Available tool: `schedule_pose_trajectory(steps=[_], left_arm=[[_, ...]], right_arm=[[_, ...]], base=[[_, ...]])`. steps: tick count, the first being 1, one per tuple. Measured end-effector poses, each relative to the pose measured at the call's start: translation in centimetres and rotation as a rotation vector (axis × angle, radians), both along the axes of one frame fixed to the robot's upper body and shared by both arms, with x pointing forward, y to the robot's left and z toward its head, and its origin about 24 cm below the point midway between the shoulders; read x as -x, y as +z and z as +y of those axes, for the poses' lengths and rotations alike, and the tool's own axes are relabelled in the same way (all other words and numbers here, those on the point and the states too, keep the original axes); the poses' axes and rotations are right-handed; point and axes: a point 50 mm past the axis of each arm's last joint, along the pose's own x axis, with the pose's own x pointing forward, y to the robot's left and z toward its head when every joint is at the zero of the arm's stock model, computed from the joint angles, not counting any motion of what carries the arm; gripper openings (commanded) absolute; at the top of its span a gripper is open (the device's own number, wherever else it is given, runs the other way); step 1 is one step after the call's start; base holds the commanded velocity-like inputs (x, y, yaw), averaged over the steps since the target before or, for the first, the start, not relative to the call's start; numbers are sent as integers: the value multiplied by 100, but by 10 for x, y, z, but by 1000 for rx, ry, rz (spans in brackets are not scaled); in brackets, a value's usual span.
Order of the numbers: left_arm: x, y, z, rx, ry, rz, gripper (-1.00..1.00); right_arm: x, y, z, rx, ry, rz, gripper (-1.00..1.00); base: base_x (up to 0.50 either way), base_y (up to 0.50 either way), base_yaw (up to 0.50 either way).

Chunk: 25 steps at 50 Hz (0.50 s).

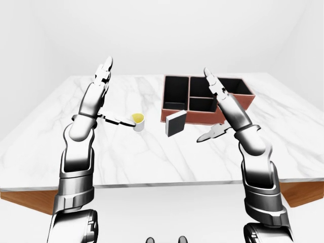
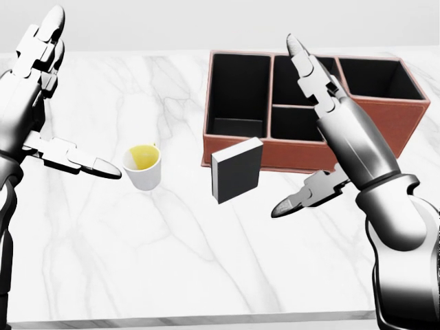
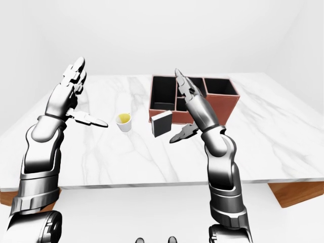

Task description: Pick up the book and place it in the caddy.

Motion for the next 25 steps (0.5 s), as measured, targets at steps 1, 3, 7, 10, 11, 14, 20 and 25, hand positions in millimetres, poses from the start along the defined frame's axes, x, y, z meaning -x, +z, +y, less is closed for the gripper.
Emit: schedule_pose_trajectory(steps=[1, 3, 7, 10, 11, 14, 20, 25], left_arm=[[0, 0, 0, -1, 0, 1, 100], [0, 0, 0, -2, 0, 2, 100], [0, -1, 0, -5, 1, 5, 100], [0, -2, 0, -7, 1, 8, 100], [0, -2, 0, -7, 0, 8, 100], [1, -2, 0, -10, -3, 9, 100], [1, -3, 0, -13, -5, 12, 100], [1, -3, 0, -14, -4, 13, 100]], right_arm=[[0, 0, 0, 0, 0, 1, 100], [0, -1, 0, 1, 0, 4, 100], [0, -2, 0, 3, 0, 10, 100], [0, -3, 1, 7, 0, 13, 100], [1, -3, 1, 9, 0, 14, 100], [1, -4, 1, 14, 0, 18, 100], [1, -6, 1, 21, -1, 27, 100], [1, -8, 0, 24, -4, 38, 100]], base=[[27, 0, 0], [26, 0, 0], [26, 0, 0], [26, 0, 0], [26, 0, 0], [26, 0, 0], [26, 0, 0], [26, 0, 0]])
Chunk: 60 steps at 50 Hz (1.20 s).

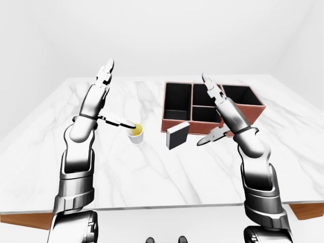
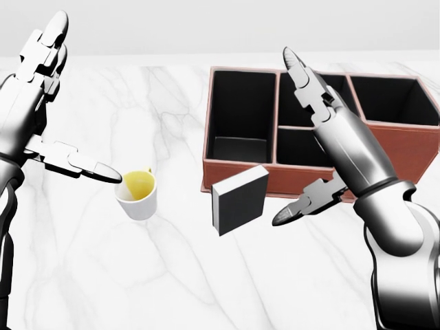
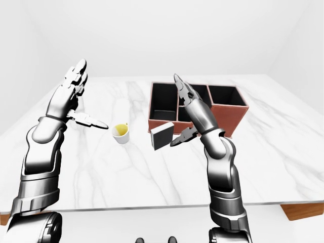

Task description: Pick up the book and place it in the caddy.

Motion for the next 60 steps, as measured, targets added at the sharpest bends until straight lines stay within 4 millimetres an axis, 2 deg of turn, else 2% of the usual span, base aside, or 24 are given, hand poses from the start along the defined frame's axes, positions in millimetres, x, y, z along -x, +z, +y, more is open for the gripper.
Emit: schedule_pose_trajectory(steps=[32, 45, 53, 60], left_arm=[[-2, -2, 2, -6, 13, 12, 100], [-3, -3, 2, -8, 18, 18, 100], [-3, -3, 3, -7, 20, 17, 100], [-3, -3, 3, -6, 20, 16, 100]], right_arm=[[2, -5, 1, 26, 1, 24, 100], [4, -8, 4, 34, 2, 32, 100], [7, -15, 8, 69, -9, 47, 100], [6, -29, 14, 100, -31, 86, 100]], base=[[24, 0, 0], [0, 0, 0], [0, 0, 0], [0, 0, 0]])
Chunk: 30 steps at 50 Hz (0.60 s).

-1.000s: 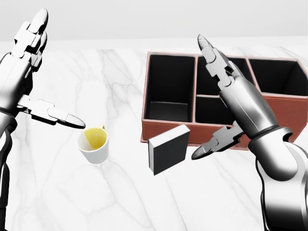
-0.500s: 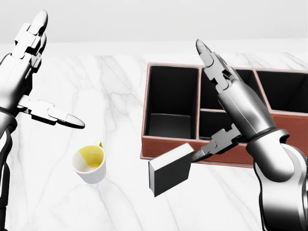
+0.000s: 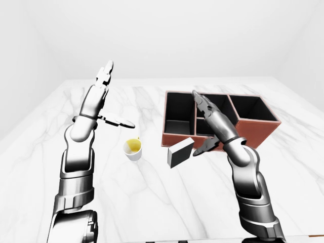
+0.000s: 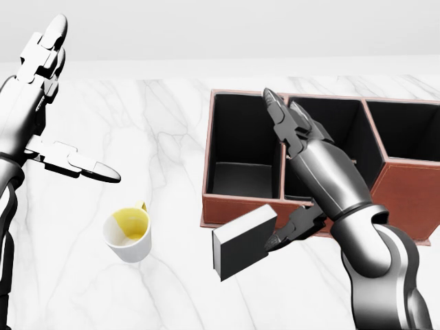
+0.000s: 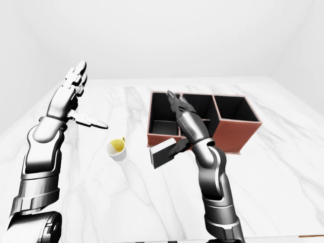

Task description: Pick up the book and place it in the caddy.

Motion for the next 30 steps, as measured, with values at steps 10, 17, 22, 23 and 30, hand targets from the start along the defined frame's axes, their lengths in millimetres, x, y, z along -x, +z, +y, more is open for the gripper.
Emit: schedule_pose_trajectory(steps=[10, 17, 22, 23, 30], left_arm=[[0, 0, 0, -1, -2, 1, 100], [1, 0, -1, -1, -4, -1, 100], [1, 0, -1, -1, -6, -2, 100], [1, 0, -1, -1, -6, -2, 100], [2, 0, -1, -3, -8, -1, 100]], right_arm=[[-5, -27, 11, 70, -45, 71, 100], [-9, -39, 21, 114, -60, 95, 100], [-11, -46, 29, 141, -65, 99, 100], [-11, -48, 31, 145, -65, 99, 98], [-10, -57, 41, 187, -59, 94, 93]], base=[[0, 0, 0], [0, 0, 0], [0, 0, 0], [0, 0, 0], [0, 0, 0]])
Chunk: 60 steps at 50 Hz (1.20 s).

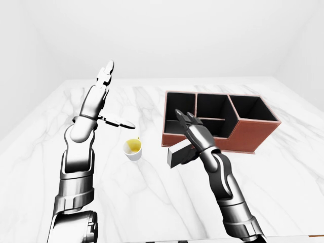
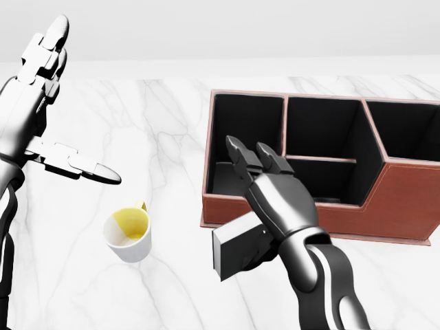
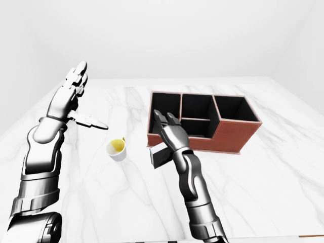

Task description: Pick up the book and place it in the caddy.

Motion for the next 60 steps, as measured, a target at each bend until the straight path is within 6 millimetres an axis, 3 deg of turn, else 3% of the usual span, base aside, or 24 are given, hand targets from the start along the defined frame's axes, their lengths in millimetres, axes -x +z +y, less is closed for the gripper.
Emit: schedule_pose_trajectory(steps=[27, 44, 50, 60], left_arm=[[1, -1, 0, -2, -2, 1, 100], [1, 0, -1, 1, -5, -3, 100], [1, 0, -1, 1, -7, -3, 100], [2, 0, -1, 0, -10, -4, 100]], right_arm=[[18, -26, 19, 201, 56, -20, 87], [7, -24, 15, 397, 55, -117, 80], [3, -24, 13, 421, 45, -123, 48], [-2, -27, 13, 448, 40, -129, 44]], base=[[0, 0, 0], [0, 0, 0], [0, 0, 0], [0, 0, 0]])
